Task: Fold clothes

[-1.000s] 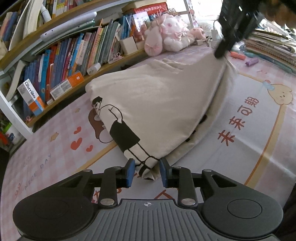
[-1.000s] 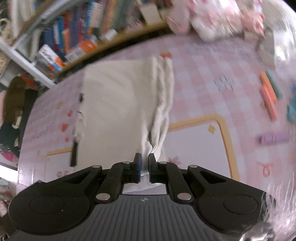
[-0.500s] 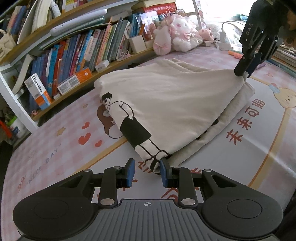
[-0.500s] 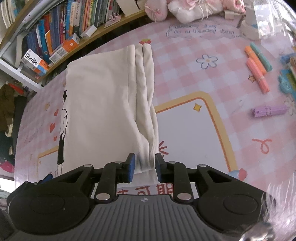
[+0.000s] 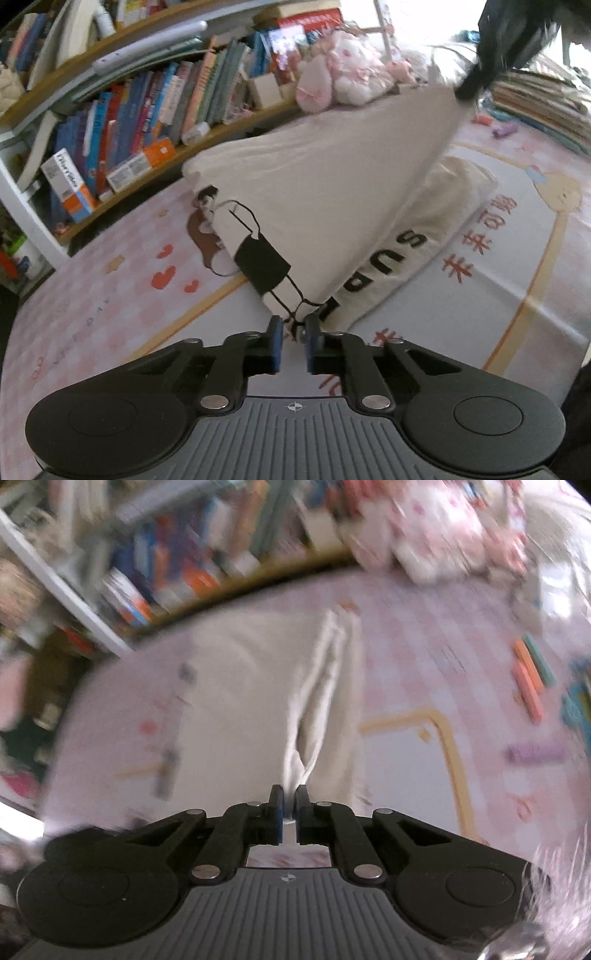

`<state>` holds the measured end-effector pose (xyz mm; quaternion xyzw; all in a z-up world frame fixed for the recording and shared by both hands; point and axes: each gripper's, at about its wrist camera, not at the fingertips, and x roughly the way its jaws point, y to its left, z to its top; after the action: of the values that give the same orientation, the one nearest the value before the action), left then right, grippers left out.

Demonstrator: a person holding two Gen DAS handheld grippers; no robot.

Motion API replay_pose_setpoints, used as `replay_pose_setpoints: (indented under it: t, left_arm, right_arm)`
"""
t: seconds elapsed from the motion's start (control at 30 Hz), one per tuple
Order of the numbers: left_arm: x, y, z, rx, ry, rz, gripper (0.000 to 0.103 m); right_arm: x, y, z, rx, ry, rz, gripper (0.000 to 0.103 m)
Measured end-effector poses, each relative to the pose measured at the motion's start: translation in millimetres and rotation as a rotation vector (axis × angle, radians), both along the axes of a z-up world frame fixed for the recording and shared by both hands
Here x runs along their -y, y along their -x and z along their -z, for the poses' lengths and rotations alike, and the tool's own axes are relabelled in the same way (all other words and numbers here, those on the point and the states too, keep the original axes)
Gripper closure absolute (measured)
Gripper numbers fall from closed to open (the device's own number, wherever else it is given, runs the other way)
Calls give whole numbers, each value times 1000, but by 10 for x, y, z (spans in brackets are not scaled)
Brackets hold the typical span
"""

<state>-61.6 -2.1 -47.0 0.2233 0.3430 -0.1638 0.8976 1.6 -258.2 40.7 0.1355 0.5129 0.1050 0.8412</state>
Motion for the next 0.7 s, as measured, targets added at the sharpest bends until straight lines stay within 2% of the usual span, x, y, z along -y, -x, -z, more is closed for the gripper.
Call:
replay_pose_setpoints:
  t: [0.07, 0.17, 0.3, 0.37, 0.43, 0.5, 0.57, 0.7]
  left_arm:
    - [18, -5, 27, -6, -10, 15, 98]
    - [5, -11, 28, -17, -4, 22, 99]
    - [-46, -18, 3, -44, 14, 20, 99]
    - [-120, -40, -39, -76, 33, -8, 88]
    - [-251, -43, -115, -116, 95, -24, 85]
    - [-420, -74, -224, -131, 169, -49, 75]
    - [-577, -180, -332, -133, 242, -84, 61]
    - [-820, -609, -497, -146, 403, -164, 50]
  right_arm:
    - [35, -64, 327, -77, 27, 32, 97]
    - [34, -72, 576, -110, 27, 48, 97]
    - [21, -86, 612, -110, 31, 37, 96]
    - [29, -87, 622, -111, 30, 38, 95]
    - [47, -72, 624, -114, 31, 47, 89]
    - [55, -67, 634, -111, 53, 52, 78]
    - [48, -56, 614, -102, 71, 50, 76]
    - [-16, -46, 497, -30, 111, 36, 73]
